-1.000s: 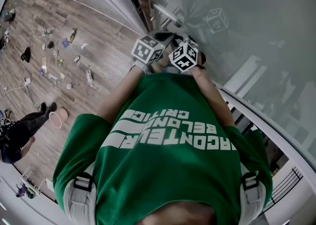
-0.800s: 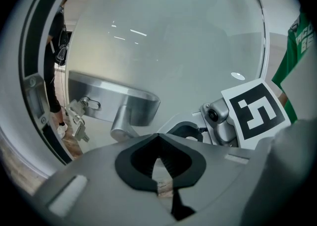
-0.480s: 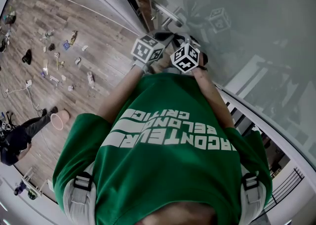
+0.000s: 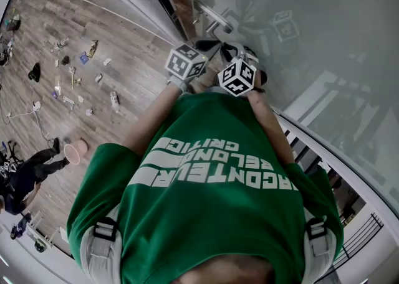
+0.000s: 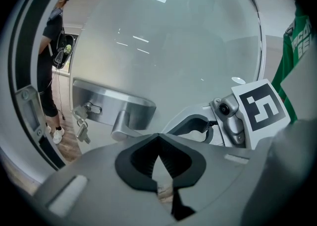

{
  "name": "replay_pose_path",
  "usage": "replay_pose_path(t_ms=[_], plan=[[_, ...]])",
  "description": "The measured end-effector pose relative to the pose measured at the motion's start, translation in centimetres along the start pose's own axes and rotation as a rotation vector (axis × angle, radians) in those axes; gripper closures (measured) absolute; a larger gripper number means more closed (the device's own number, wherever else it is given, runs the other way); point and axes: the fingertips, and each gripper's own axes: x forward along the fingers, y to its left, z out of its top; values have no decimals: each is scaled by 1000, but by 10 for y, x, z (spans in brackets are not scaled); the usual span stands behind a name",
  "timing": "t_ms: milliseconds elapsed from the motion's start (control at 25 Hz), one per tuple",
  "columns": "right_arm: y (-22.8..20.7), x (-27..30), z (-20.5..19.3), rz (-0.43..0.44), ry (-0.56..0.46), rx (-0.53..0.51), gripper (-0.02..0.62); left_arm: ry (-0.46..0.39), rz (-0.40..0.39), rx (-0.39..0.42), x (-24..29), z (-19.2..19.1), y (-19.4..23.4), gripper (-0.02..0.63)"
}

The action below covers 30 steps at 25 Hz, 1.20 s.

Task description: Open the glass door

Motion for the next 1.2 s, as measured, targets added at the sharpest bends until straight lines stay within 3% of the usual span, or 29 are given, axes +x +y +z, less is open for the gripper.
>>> replay_pose_path(t_ms=[520, 1200], plan=[[-28, -14, 10, -5, -4, 35, 531, -77, 7, 16, 1, 25, -2, 591], [-69, -9, 10, 1, 15, 131, 532, -84, 28, -1, 0, 34, -6, 591]])
